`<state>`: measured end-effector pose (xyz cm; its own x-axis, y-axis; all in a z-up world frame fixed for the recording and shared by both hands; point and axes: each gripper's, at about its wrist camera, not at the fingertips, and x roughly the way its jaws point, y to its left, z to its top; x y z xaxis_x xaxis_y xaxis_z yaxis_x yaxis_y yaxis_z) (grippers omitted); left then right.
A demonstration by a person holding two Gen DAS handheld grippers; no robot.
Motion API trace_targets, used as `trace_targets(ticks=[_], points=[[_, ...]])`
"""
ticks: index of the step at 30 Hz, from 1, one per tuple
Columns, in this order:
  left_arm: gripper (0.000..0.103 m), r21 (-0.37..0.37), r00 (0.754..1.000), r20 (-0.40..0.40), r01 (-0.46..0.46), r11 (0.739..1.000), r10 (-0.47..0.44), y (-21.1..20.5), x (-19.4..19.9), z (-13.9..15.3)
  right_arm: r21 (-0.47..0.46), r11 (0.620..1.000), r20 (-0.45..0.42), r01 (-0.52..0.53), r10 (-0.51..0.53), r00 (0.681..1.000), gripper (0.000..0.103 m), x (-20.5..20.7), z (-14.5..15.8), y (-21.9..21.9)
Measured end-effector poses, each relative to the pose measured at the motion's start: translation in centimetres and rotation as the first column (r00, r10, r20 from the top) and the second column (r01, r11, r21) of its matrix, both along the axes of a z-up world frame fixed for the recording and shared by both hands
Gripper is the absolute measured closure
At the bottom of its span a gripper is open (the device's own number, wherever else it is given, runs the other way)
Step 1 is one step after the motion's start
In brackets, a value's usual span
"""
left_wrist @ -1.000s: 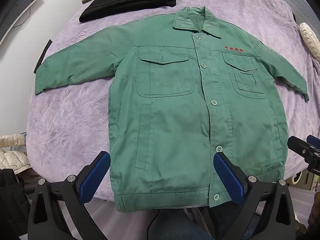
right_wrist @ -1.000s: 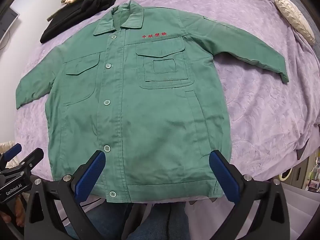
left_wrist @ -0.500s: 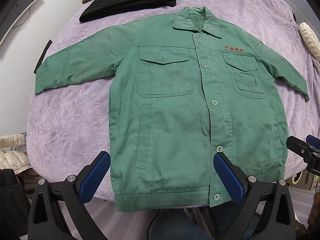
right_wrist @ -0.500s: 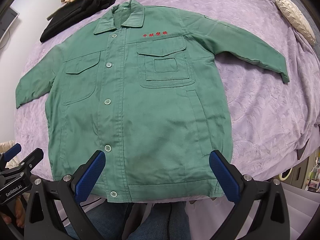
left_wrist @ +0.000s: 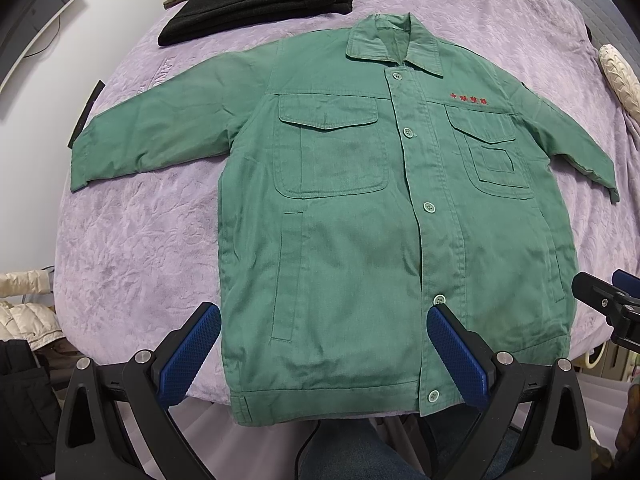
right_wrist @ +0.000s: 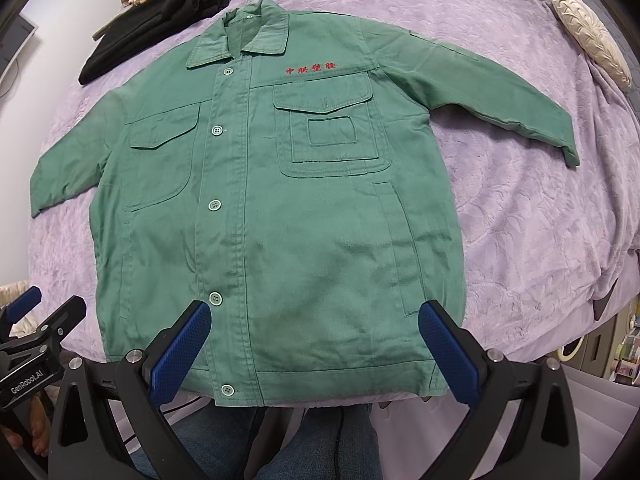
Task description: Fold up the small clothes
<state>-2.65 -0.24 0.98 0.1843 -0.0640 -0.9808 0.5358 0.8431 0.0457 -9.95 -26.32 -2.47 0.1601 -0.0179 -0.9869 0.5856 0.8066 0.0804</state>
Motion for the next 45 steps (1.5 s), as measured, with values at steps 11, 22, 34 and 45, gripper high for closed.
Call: trace_targets(ticks=[11,22,34,45], points=[[0.000,0.004,1.000,0.000,0.004,1.000,-0.004,-0.1,0.3,0.1,0.013,1.000,0.021,0.001,-0.001,1.000,0.000,0.1,-0.6,0.2],[0.000,0.004,1.000,0.001,0.004,1.000,-0.004,-0.2,0.3,0.1,0.037,0.999,0.030,0.001,-0.002,1.000,0.000,0.2,-0.5,-0.1],[0.000,0.013,1.000,0.001,0.008,1.000,-0.008,-0.8,0.9,0.2,0.040,0.999,0.027,0.004,-0.005,1.000,0.000,0.6,-0.6,-0.4],[0.000,0.021,1.000,0.004,0.010,1.000,-0.010,-1.2,0.7,0.0,0.007,1.000,0.010,0.005,-0.005,1.000,0.000,0.8,-0.8,-0.6]])
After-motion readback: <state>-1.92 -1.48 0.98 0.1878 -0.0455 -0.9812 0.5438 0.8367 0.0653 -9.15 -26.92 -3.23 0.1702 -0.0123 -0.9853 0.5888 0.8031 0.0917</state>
